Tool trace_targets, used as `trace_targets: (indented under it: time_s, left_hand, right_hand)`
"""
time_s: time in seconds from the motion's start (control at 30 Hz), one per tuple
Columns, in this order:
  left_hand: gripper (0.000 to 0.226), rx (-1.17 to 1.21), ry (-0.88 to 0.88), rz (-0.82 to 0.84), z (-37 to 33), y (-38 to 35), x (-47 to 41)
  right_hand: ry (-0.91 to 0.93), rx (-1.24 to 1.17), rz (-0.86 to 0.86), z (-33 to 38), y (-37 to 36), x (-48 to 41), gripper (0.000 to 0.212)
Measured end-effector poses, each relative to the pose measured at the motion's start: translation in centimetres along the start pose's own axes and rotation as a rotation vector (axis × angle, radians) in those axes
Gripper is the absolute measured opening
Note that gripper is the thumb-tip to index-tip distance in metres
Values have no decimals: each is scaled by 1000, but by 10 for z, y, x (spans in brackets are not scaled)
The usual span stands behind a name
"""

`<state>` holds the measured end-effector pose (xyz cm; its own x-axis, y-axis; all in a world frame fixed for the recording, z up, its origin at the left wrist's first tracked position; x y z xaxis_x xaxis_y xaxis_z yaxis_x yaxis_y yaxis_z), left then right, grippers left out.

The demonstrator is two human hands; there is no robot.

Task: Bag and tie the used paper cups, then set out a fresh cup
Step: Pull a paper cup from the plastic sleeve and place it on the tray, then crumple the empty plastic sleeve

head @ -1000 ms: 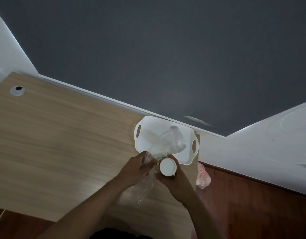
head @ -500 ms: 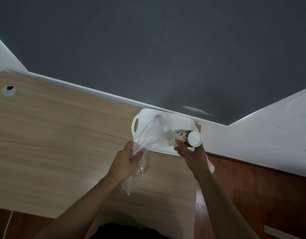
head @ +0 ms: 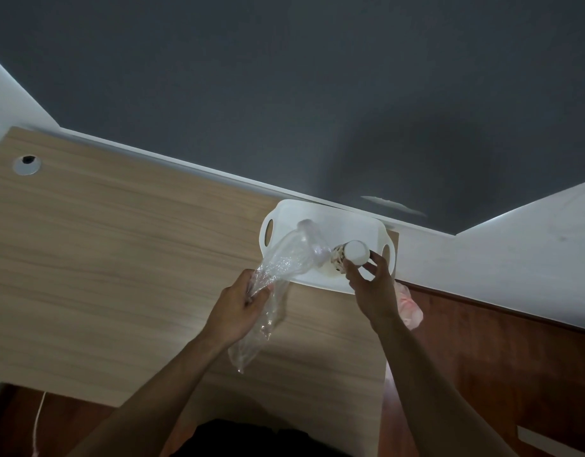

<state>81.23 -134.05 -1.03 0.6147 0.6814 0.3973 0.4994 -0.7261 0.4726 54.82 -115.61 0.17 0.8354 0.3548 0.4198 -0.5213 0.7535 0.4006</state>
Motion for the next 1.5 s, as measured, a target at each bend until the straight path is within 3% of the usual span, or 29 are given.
trace_targets:
  time_s: [0.33,0.43,0.5,0.6,0.7,0.83,0.97,1.13,1.27,1.4,1.5]
  left_hand:
    - [10,22,12,-20,-6,6,1]
    - [10,83,39,-23,-7,8,4]
    - [22,183,71,-18,-9,8,9]
    - [46,366,144,36,-16,4,16]
    - [64,415,139,136,-33,0,25]
    - [78,526,121,281,-48,-19,34]
    - [87,588,145,448,-59,-57,43]
    - [81,359,50,528,-92,-92,50]
    - [77,216,-9,593,-113,-125,52]
    - [66,177,-5,593,-129,-152,50]
    - [53,115,-20,583,-140,-176,56]
  right_hand:
    - [-46,-34,75,-4,-9,-19,55]
    - [-81,-19,74,-14,-7,-16,59]
    - [-112,37,74,-28,-6,-9,59]
    - [-128,33,121,-34,-10,13,38]
    - [-180,-79,305,-27,-28,48,23]
    - [-239,-136,583,-16,-44,100,34]
    - [-248,-258,699,-12,-34,131,48]
    - [-243,-460,611,-30,3,141,49]
    - [-206,-541,466,-45,44,138,11]
    - [-181,-617,324,-66,96,125,27]
    - [-175,-599,260,-83,133,111,27]
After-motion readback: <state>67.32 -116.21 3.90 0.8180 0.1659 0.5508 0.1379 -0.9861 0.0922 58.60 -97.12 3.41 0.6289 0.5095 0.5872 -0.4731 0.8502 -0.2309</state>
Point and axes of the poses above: each hand's wrist, its own x-axis away from the middle knuckle, its own y-axis out of the back of the hand, z = x × y, the point moved 9 cm from there along -x, towards the middle knuckle, and after that the axes turned 4 degrees about -x, right-handed, at the moved point
